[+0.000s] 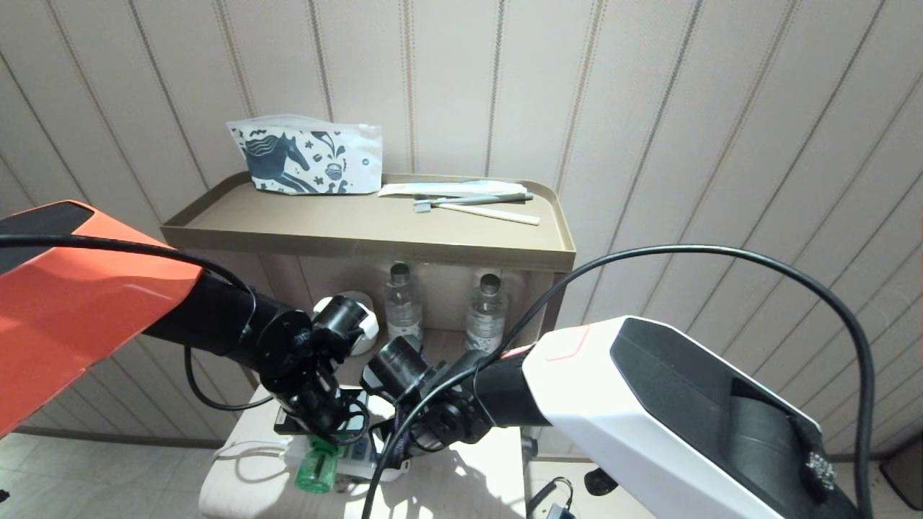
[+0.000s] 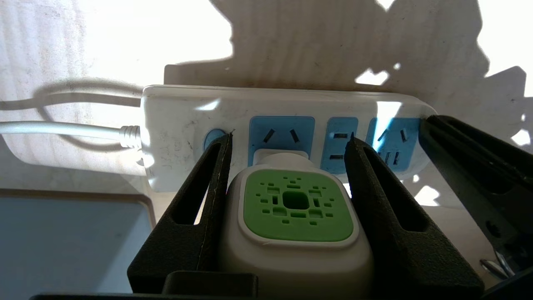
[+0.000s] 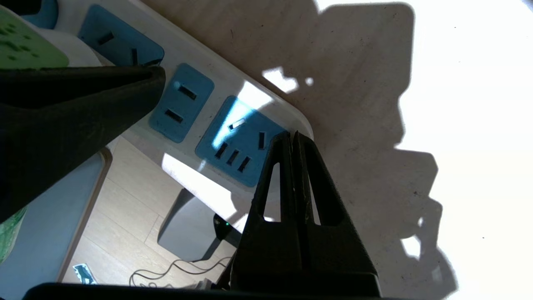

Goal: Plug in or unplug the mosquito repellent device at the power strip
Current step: Hold the socket with your right hand and unplug it with your left hand

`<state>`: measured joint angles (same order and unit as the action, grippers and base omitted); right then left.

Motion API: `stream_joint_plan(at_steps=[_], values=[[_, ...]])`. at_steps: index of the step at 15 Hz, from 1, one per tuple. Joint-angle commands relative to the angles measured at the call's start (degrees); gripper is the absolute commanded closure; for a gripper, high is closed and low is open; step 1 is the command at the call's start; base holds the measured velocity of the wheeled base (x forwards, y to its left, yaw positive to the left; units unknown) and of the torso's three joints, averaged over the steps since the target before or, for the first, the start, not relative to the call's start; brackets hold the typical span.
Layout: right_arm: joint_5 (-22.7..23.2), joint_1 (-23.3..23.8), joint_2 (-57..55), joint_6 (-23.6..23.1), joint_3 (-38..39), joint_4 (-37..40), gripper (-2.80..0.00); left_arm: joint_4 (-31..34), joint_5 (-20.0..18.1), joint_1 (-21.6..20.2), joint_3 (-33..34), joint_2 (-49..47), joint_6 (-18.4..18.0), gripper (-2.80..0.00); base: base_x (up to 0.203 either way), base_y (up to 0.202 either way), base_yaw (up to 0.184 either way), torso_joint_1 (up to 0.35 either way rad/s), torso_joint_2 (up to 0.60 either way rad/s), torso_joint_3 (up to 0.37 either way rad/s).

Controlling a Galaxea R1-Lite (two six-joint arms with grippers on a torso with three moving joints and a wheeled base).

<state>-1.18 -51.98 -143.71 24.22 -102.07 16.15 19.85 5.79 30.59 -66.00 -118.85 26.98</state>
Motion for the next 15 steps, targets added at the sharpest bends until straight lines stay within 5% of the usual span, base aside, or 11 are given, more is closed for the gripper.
stream_joint_plan(at_steps=[1, 7, 13, 15], values=[[0.0, -0.1, -0.3, 0.1, -0.1, 0.1, 0.0, 0.1, 0.0, 0.0, 0.7, -0.4, 0.2, 0.0, 0.0, 0.0, 0.0, 0.0, 0.0, 0.0], [0.0, -0.2, 0.0, 0.4, -0.1, 0.0, 0.0, 0.0, 0.2, 1.6, 1.7, -2.5, -0.3, 0.0, 0.0, 0.0, 0.0, 0.0, 0.0, 0.0], [0.0, -0.3, 0.1, 0.5, 0.3, -0.1, 0.0, -8.0, 9.7, 5.7, 1.6, -5.7, -2.4, 0.0, 0.0, 0.0, 0.0, 0.0, 0.0, 0.0], [0.1, -0.3, -0.1, 0.5, 0.1, -0.1, 0.0, -7.9, 9.9, 5.7, 1.7, -5.7, -2.5, 0.0, 0.0, 0.0, 0.0, 0.0, 0.0, 0.0]])
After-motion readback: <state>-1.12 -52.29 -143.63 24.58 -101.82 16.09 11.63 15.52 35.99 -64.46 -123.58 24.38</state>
